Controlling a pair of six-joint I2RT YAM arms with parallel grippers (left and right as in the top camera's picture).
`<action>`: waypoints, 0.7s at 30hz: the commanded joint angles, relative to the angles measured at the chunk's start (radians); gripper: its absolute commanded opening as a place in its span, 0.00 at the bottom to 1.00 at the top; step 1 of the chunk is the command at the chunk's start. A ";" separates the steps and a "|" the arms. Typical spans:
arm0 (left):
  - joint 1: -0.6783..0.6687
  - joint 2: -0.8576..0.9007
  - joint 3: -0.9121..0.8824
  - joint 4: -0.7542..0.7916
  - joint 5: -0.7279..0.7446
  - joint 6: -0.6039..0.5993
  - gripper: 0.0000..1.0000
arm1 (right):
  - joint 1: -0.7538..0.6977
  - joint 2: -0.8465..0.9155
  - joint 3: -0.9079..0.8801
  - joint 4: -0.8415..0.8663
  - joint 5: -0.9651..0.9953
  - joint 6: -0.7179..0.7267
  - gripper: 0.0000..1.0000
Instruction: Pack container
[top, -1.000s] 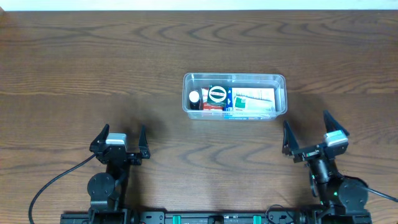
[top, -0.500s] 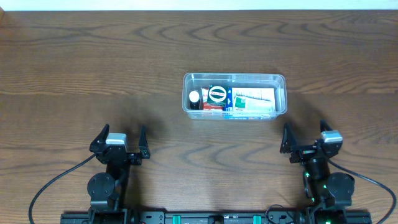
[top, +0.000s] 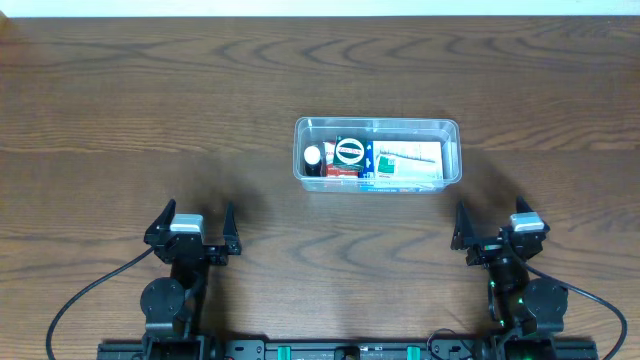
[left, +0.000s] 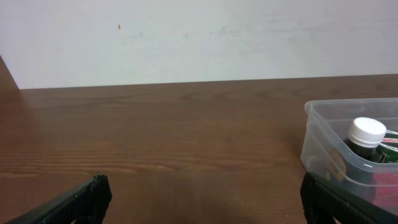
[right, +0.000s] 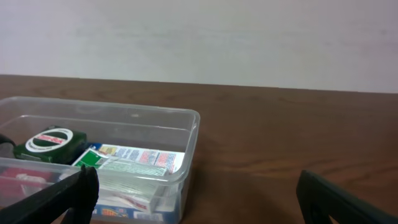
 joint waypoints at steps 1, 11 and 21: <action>0.004 -0.006 -0.016 -0.036 0.018 0.002 0.98 | 0.006 -0.010 -0.002 -0.008 0.010 -0.077 0.99; 0.004 -0.006 -0.016 -0.037 0.018 0.002 0.98 | -0.006 -0.010 -0.002 -0.007 0.010 -0.111 0.99; 0.004 -0.006 -0.016 -0.037 0.018 0.002 0.98 | -0.006 -0.009 -0.002 -0.006 0.010 -0.111 0.99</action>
